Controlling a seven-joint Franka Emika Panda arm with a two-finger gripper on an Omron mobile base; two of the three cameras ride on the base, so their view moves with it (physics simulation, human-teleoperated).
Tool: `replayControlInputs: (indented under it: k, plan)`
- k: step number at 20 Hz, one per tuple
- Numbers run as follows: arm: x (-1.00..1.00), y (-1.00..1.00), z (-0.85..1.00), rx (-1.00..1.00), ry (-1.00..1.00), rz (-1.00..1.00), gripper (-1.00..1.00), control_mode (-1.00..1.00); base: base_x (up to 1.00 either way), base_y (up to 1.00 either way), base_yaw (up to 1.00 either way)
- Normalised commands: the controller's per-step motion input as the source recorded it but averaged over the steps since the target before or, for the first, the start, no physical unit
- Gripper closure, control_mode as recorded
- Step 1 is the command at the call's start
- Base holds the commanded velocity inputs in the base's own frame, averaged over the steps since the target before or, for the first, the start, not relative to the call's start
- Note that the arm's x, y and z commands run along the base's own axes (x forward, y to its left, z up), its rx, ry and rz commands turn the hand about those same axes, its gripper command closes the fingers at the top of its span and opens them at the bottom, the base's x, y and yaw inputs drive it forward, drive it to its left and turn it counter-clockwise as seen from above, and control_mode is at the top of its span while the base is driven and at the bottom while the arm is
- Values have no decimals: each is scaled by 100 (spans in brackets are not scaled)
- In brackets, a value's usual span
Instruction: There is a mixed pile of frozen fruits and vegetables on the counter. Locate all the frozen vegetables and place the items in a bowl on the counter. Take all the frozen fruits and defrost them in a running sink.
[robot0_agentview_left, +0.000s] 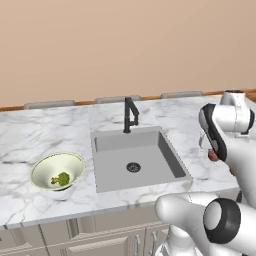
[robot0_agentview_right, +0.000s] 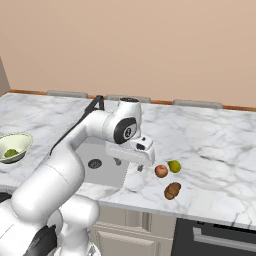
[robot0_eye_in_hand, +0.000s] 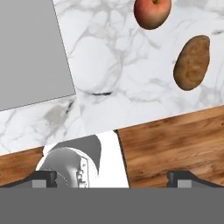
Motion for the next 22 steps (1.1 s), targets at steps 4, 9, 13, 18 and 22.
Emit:
replayControlInputs:
  k: [4,9,13,18,22]
  plan:
    - [7,-60,-46,-3,10,0,-100,-100,0,0,0]
    - [10,-57,-15,-1,6,0,-100,-100,0,0,0]
    - [-23,-48,0,0,4,0,-100,-100,0,0,0]
    - [-17,-17,-2,0,0,0,-100,-100,0,0,0]
    - [1,0,-24,0,0,2,-100,-100,0,0,0]
